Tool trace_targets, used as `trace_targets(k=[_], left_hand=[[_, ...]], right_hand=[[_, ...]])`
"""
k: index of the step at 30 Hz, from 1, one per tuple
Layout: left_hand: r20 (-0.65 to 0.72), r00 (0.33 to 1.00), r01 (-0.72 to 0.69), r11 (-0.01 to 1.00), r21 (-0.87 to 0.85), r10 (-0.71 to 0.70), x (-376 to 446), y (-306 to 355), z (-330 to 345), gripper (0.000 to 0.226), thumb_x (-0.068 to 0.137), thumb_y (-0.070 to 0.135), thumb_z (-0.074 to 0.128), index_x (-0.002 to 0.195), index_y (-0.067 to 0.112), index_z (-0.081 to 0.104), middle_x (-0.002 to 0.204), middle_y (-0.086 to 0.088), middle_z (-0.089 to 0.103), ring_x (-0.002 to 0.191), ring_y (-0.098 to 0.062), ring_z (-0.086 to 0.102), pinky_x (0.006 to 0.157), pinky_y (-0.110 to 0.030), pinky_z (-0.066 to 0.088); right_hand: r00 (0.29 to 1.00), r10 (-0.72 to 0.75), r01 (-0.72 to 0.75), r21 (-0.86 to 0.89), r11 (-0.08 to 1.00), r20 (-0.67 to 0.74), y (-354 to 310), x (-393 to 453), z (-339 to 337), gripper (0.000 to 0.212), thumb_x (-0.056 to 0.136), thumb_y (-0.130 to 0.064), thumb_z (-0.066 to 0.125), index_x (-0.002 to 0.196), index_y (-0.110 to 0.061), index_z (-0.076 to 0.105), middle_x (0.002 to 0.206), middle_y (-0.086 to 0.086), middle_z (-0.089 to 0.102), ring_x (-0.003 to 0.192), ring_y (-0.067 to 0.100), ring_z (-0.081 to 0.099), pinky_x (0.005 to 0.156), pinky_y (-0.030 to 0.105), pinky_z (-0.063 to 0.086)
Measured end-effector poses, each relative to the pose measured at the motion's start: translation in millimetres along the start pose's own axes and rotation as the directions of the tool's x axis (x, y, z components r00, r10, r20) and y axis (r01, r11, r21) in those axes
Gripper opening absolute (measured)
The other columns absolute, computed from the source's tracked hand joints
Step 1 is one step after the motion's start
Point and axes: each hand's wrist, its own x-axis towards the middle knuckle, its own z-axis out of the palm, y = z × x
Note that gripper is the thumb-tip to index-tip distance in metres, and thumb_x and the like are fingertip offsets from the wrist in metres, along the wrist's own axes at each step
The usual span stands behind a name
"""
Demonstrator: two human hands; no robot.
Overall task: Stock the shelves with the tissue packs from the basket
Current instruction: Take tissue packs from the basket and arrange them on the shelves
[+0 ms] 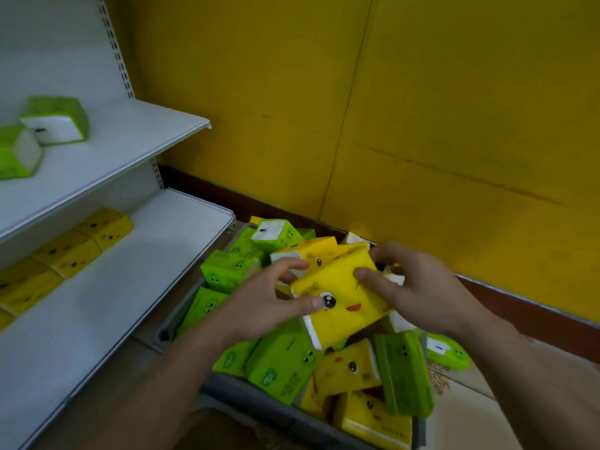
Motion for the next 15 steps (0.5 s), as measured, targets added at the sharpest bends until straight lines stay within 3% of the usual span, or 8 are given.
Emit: trace_targets(k=[2,4,6,8,10,12,15], left_hand=[[-0.11,0.994,-0.007,0.986,-0.167,-0.012,-9,1,-19,0.056,0.069,0.052,0.081,0.118,0.043,0.054,0.123,0.012,0.06,0.101,-0.013,0.069,0.085,-0.038,0.058],[-0.239,0.969,-0.002,0.959,-0.282,-0.068,-20,0,-39,0.048,0.08,0.031,0.079,0.119,0.026,0.052,0.122,0.002,0.063,0.094,-0.016,0.072,0.072,-0.033,0.06],[-0.386,0.911,0.006,0.941,-0.339,-0.145,-37,-3,-60,0.044,0.084,0.023,0.074,0.118,0.013,0.048,0.12,-0.003,0.061,0.088,-0.013,0.071,0.062,-0.025,0.058],[-0.53,0.819,0.011,0.93,-0.368,-0.22,-56,-14,-84,0.045,0.082,0.034,0.076,0.111,0.011,0.05,0.111,-0.004,0.062,0.085,-0.015,0.069,0.061,-0.025,0.057],[-0.62,0.736,0.061,0.938,-0.34,-0.272,-79,-30,-107,0.06,0.068,0.065,0.076,0.097,0.017,0.055,0.102,-0.006,0.066,0.09,-0.022,0.07,0.077,-0.042,0.06],[-0.65,0.691,0.138,0.94,-0.311,-0.316,-106,-48,-124,0.073,0.054,0.083,0.068,0.09,0.02,0.057,0.097,-0.006,0.069,0.093,-0.026,0.07,0.086,-0.053,0.056],[-0.694,0.617,0.233,0.929,-0.288,-0.37,-152,-69,-143,0.065,0.063,0.073,0.07,0.096,0.02,0.053,0.101,-0.002,0.066,0.094,-0.023,0.068,0.086,-0.051,0.056]], right_hand=[[0.999,0.036,-0.042,0.205,0.978,0.035,-17,12,9,0.036,0.083,-0.057,0.06,0.11,-0.033,0.054,0.111,-0.019,0.061,0.091,-0.001,0.062,0.073,0.022,0.051],[0.998,0.02,-0.04,0.322,0.946,0.067,-36,28,27,0.033,0.085,-0.048,0.066,0.112,-0.036,0.051,0.112,-0.02,0.06,0.089,0.004,0.065,0.075,0.031,0.055],[0.998,-0.022,-0.004,0.395,0.919,0.059,-59,44,49,0.034,0.086,-0.043,0.067,0.114,-0.036,0.05,0.114,-0.018,0.06,0.091,0.008,0.066,0.077,0.04,0.056],[0.998,-0.051,0.032,0.461,0.887,0.029,-87,60,73,0.033,0.088,-0.038,0.068,0.116,-0.033,0.051,0.114,-0.016,0.061,0.092,0.008,0.065,0.077,0.04,0.056],[0.997,-0.08,0.061,0.501,0.863,0.017,-117,74,102,0.033,0.089,-0.036,0.067,0.117,-0.031,0.052,0.114,-0.015,0.062,0.097,0.011,0.064,0.08,0.042,0.055],[0.993,-0.116,0.085,0.511,0.856,0.029,-147,84,135,0.028,0.091,-0.034,0.066,0.115,-0.031,0.053,0.113,-0.012,0.062,0.101,0.014,0.062,0.085,0.04,0.053],[0.975,-0.199,0.115,0.534,0.837,0.102,-195,92,188,0.023,0.093,-0.031,0.062,0.113,-0.032,0.051,0.11,-0.011,0.062,0.104,0.016,0.061,0.086,0.034,0.05]])
